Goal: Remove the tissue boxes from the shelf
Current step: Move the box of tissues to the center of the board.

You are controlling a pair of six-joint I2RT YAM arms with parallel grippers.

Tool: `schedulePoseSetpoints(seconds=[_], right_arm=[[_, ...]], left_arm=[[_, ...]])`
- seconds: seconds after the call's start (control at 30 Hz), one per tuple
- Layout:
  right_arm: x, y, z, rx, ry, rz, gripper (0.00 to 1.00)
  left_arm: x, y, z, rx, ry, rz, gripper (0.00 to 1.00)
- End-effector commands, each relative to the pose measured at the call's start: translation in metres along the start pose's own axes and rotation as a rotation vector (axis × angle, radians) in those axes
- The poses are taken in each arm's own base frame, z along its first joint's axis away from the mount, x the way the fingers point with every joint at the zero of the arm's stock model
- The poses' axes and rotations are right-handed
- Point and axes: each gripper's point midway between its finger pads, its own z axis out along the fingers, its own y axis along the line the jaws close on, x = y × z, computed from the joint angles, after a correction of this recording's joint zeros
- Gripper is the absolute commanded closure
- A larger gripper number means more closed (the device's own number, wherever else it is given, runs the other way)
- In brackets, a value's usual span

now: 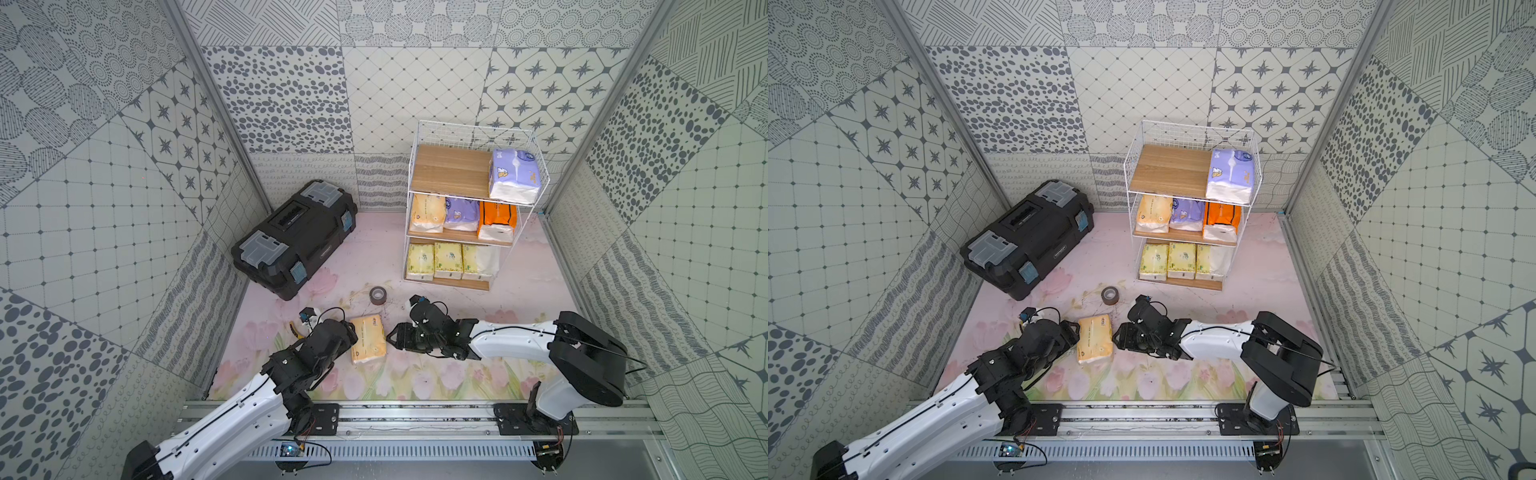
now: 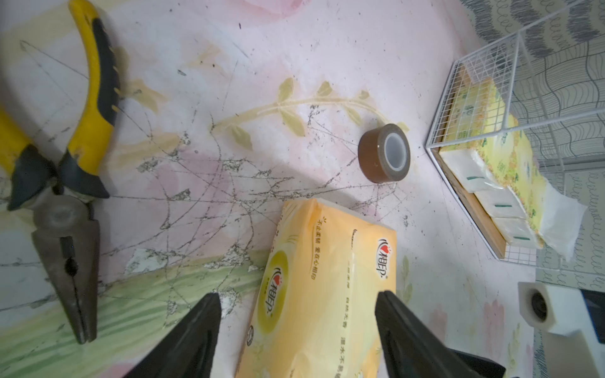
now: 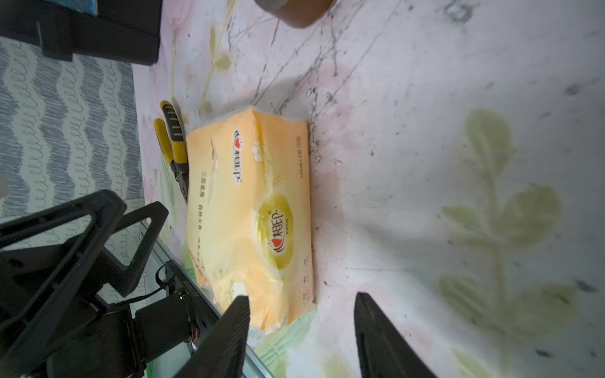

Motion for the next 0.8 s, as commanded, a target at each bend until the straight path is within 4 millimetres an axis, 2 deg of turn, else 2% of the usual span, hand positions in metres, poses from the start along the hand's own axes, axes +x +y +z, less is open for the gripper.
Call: schedulePoseSetpoints(seconds=[0.0,0.2,0.33,0.5,0.57,0.63,0.77], right_arm=[[-0.004,0.029,0.01,-0.114,0.037,-0.042,0.51],[-0.002,0.048,0.025,-0.196,0.079,-0.043,0.67],[-0.001,0.064,0.031,-0.259,0.103,-0.057,0.7],[-0.005,0.062,0.033,-0.249,0.086,-0.06,0.69],[-0.009,0.055,0.029,-0.227,0.058,-0.055,0.63],[-0.018,0.046,0.016,-0.204,-0.006,-0.058,0.59],[-0.04,0.021,-0.029,-0.087,-0.199,-0.09,0.58]], left_arm=[[-0.006,-0.012,-0.001,0.03,-0.014,-0.012,0.21],[-0.013,-0.012,-0.006,0.023,-0.038,-0.014,0.22],[-0.016,-0.017,-0.007,0.03,-0.044,-0.013,0.22],[-0.023,-0.033,-0.01,0.058,-0.053,0.005,0.22],[-0.026,-0.04,-0.012,0.068,-0.049,0.021,0.22],[-0.03,-0.058,-0.015,0.117,-0.051,0.037,0.22],[-0.035,-0.093,-0.023,0.252,-0.049,0.062,0.22]])
